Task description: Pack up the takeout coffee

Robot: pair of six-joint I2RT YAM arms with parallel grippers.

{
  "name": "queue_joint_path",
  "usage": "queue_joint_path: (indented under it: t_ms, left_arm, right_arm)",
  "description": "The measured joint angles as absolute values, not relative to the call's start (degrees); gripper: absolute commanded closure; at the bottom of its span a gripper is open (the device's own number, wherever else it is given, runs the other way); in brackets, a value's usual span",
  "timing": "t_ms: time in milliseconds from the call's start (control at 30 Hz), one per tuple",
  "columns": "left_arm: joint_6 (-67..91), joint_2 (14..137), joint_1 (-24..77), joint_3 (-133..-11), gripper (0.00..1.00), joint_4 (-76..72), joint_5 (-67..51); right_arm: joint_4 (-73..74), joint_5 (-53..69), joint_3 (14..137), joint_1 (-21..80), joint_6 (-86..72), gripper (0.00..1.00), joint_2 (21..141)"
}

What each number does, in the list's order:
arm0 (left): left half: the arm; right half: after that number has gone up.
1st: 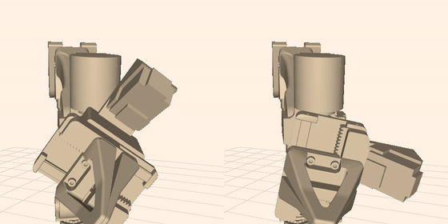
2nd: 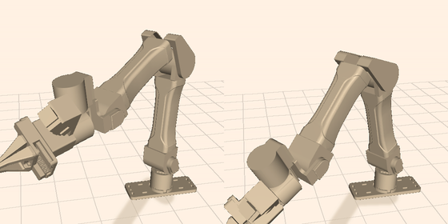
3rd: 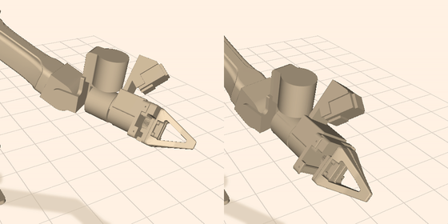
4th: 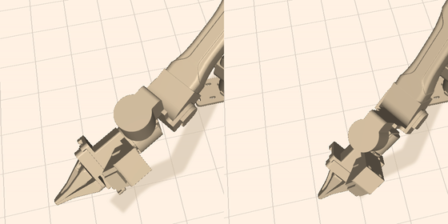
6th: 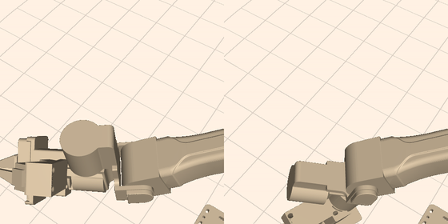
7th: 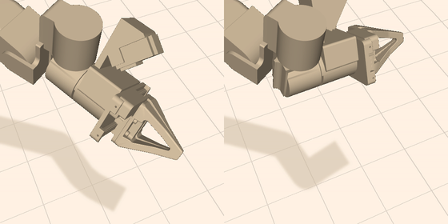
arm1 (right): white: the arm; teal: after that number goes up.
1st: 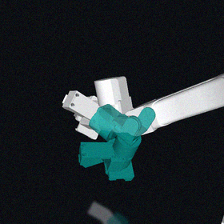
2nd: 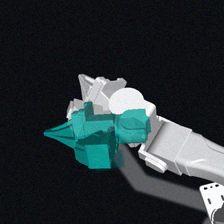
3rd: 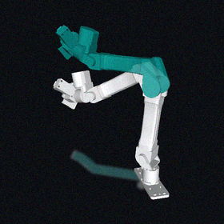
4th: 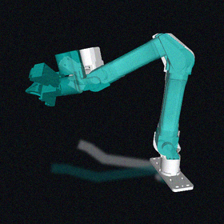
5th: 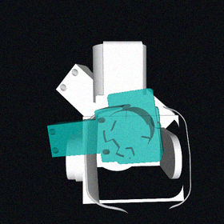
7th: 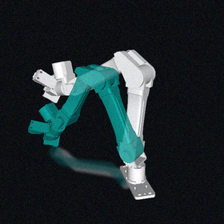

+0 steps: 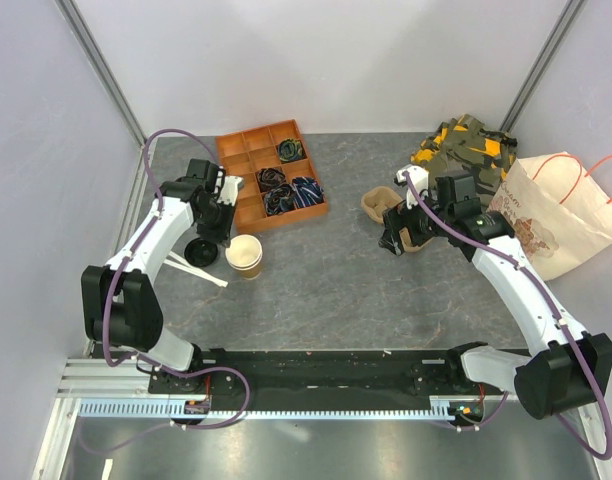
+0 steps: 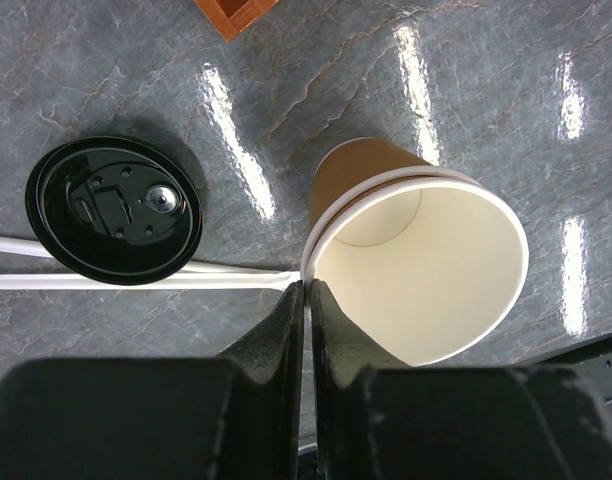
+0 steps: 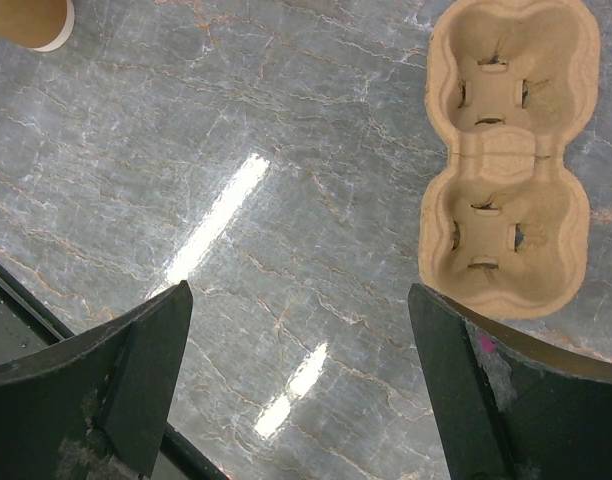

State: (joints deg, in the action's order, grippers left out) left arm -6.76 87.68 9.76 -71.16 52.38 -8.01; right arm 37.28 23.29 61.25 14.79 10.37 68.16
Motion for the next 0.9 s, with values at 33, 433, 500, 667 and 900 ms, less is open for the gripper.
queue_joint_path:
  t_ms: [33, 433, 500, 667, 900]
  left_arm:
    - [-6.8, 87.7, 9.8, -71.2, 0.87, 52.4, -8.0]
    - [-6.8, 87.7, 9.8, -71.2, 0.80, 52.4, -8.1]
    - [-6.8, 87.7, 9.8, -71.2, 0.80, 52.4, -8.1]
    - [-6.8, 88.5, 9.8, -71.2, 0.87, 52.4, -8.1]
    - [-6.8, 88.8, 9.8, -71.2, 0.98, 52.6, -8.7]
  right_arm:
    - [37.3, 23.3, 61.3, 14.8, 10.4, 0.02, 68.2]
    - [37.3, 23.3, 61.2, 14.8, 10.4, 0.02, 68.2]
    - [37.3, 23.3, 61.2, 14.8, 10.4, 0.02, 68.2]
    - [37.3, 23.3, 61.2, 14.8, 10.4, 0.02, 68.2]
    - [37.3, 23.3, 61.2, 14.8, 10.4, 0.02, 68.1]
